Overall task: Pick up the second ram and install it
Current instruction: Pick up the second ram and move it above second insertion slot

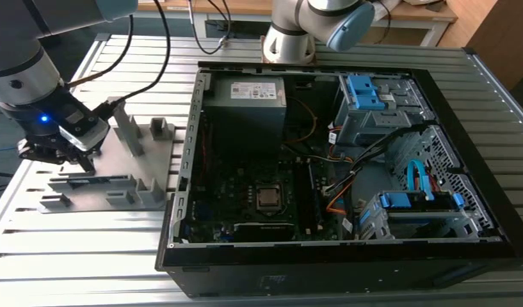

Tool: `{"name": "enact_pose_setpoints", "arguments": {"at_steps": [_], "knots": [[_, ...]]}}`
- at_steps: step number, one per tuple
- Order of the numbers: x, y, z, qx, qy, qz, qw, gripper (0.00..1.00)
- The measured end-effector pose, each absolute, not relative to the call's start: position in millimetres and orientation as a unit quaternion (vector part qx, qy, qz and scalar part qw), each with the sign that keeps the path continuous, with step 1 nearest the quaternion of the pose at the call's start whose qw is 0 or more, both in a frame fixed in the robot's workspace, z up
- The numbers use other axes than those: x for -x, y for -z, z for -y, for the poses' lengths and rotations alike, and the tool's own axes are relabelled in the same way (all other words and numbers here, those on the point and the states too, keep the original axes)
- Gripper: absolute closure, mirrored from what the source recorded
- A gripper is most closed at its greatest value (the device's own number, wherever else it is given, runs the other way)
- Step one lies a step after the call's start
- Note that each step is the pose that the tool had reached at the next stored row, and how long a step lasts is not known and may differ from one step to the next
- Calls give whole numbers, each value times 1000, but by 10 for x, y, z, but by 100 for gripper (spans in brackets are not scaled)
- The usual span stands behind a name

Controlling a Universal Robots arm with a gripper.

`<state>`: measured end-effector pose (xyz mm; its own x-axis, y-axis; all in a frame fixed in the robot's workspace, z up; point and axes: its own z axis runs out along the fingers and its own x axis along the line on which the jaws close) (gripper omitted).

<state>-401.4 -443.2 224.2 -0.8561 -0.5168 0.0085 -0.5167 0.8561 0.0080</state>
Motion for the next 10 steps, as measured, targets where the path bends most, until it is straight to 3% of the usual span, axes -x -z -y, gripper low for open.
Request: {"name": "enact_pose_setpoints", "arguments": {"at_steps": [10], "knots": [[4014, -2242, 4432, -328, 2, 945, 5, 90]]}}
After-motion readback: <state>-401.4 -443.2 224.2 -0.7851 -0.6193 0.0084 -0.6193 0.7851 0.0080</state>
